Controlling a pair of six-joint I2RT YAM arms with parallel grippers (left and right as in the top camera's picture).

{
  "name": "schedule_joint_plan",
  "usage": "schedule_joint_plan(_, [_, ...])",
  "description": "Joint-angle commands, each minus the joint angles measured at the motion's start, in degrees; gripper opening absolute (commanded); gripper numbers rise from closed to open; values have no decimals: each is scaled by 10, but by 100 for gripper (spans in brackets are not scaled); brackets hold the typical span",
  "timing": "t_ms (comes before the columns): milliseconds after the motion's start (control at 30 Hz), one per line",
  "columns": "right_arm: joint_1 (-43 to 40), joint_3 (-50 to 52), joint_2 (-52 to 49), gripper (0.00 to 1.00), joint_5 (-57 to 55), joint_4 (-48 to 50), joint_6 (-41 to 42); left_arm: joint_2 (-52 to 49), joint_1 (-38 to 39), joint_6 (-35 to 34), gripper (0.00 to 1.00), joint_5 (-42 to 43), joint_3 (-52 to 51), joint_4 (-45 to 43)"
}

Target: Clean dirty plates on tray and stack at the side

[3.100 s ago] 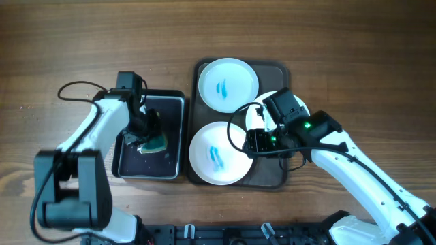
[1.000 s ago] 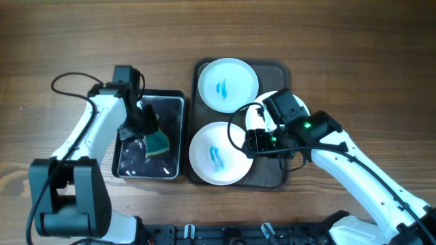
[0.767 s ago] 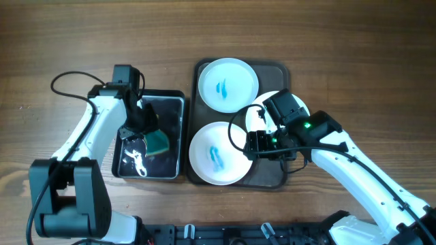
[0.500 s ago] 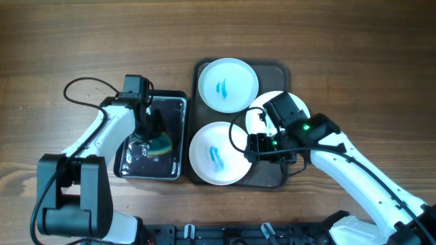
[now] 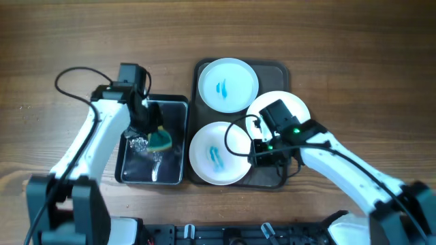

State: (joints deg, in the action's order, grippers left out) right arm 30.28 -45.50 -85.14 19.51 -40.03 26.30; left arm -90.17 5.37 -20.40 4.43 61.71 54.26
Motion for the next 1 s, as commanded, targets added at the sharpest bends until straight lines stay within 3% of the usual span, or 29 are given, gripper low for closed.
schedule_joint_plan(0, [1,4,-59,21,23,27,-8,46,4,5,4,9,16,24])
schedule_joint_plan(133, [1,4,-96,5,-19,80,47,69,4,7,4,10,16,43])
schedule_joint_plan(367, [0,3,-101,5,-95,129,116,73,21,19,4,33,16,39])
schedule_joint_plan(433, [0,3,-101,21,-88,146,113,73,32,22,4,32,16,39])
schedule_joint_plan(467, [0,3,-101,21,-89,148,110,73,35,22,4,32,16,39])
schedule_joint_plan(600, [0,3,-101,18,-88,185,64,73,35,28,4,33,16,38])
schedule_joint_plan(700, [1,3,-101,4,-96,201,39,73,35,37,4,33,16,40])
schedule_joint_plan(767, [0,3,-101,4,-130,195,38,73,35,37,4,33,16,38])
schedule_joint_plan(867, [0,3,-101,4,-203,160,126,73,36,37,4,61,16,33])
schedule_joint_plan(967, [0,3,-101,4,-201,157,136,73,58,28,4,76,10,7])
